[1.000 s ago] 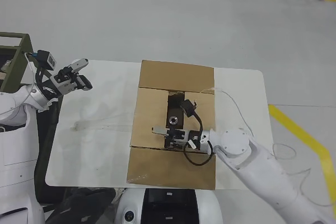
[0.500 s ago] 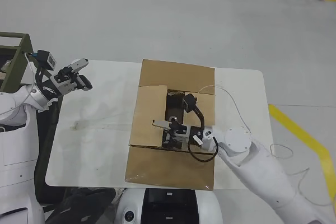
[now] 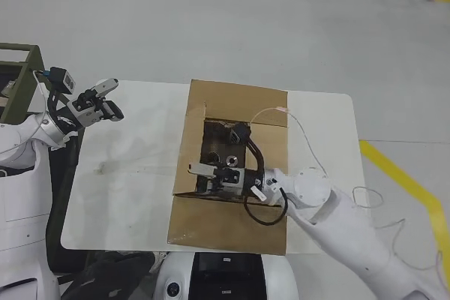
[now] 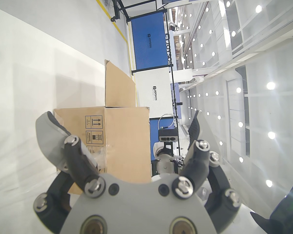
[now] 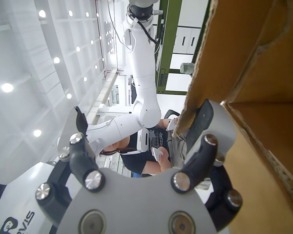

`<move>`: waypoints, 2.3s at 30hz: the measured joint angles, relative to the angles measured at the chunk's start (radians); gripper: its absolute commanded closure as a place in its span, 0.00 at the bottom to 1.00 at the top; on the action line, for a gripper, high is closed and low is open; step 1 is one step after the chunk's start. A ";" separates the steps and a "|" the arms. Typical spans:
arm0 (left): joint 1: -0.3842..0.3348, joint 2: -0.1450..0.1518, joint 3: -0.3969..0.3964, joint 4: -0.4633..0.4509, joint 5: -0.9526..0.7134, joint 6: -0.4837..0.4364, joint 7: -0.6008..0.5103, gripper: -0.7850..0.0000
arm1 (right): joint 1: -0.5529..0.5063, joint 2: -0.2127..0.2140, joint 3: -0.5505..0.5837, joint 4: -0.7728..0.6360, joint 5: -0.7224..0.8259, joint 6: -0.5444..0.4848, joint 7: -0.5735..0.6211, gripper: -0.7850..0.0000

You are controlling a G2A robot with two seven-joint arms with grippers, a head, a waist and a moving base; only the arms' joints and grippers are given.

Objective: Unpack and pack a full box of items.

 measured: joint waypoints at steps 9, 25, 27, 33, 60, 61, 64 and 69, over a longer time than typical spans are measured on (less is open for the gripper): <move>0.000 0.000 0.000 0.000 0.000 0.000 0.000 0.00 | 0.082 -0.059 -0.121 0.038 -0.038 -0.018 -0.060 0.00; -0.024 0.007 0.011 -0.082 -0.110 0.016 0.011 0.00 | 0.169 -0.168 -0.284 0.160 -0.078 -0.025 -0.123 0.00; -0.025 0.008 0.026 -0.088 -0.119 0.020 0.003 0.00 | 0.178 -0.184 -0.302 0.181 -0.077 -0.026 -0.123 0.00; -0.035 0.009 0.099 -0.065 -0.110 0.032 0.000 0.00 | 0.197 -0.218 -0.319 0.229 -0.081 -0.022 -0.123 0.00; -0.010 0.030 0.231 0.010 0.066 0.064 0.024 0.00 | -0.171 -0.076 0.166 -0.093 -0.236 0.070 -0.085 0.00; -0.004 0.031 0.234 0.005 0.068 0.066 0.023 0.00 | -0.187 -0.072 0.183 -0.105 -0.239 0.070 -0.083 0.00; 0.018 0.033 0.245 -0.018 0.074 0.073 0.018 0.00 | -0.233 -0.060 0.234 -0.134 -0.245 0.066 -0.077 0.00; 0.052 0.035 0.273 -0.061 0.093 0.086 0.016 0.00 | -0.289 -0.046 0.300 -0.166 -0.247 0.055 -0.068 0.00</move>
